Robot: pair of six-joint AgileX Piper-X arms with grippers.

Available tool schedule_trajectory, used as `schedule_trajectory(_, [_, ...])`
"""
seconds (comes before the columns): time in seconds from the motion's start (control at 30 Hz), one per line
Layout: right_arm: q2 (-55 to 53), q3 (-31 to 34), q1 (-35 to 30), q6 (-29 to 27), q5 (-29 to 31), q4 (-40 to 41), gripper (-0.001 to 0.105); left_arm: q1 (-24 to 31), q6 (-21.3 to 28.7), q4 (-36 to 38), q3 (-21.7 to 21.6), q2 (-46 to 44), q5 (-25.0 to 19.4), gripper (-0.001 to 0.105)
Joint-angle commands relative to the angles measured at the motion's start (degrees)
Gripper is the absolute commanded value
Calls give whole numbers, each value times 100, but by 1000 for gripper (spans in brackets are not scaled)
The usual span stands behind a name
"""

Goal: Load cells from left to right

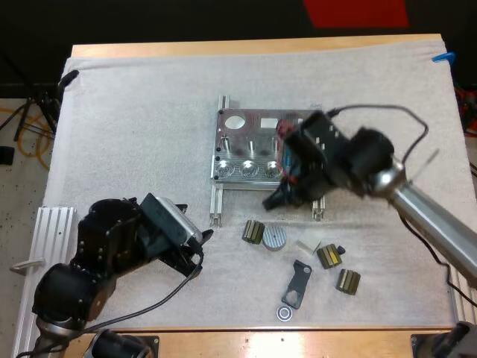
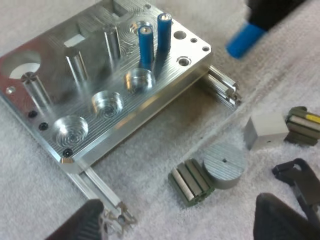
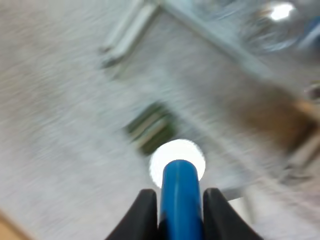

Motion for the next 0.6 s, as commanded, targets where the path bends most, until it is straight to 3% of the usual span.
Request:
schedule_trajectory(0.0, [216, -276, -206, -169, 168, 216, 0, 6, 147, 15, -64, -10, 193, 61])
schedule_trajectory(0.27, [1427, -1249, -851, -731, 1044, 732, 0, 8, 540, 15, -64, -10, 205, 61])
schedule_trajectory(0.37, [1792, -1453, -983, -830, 1379, 830, 0, 8, 546, 15, -64, -10, 205, 61])
schedule_trajectory(0.57, [2204, -1488, -1124, -1066, 1468, 787, 0, 8, 546, 15, -64, -10, 241, 61])
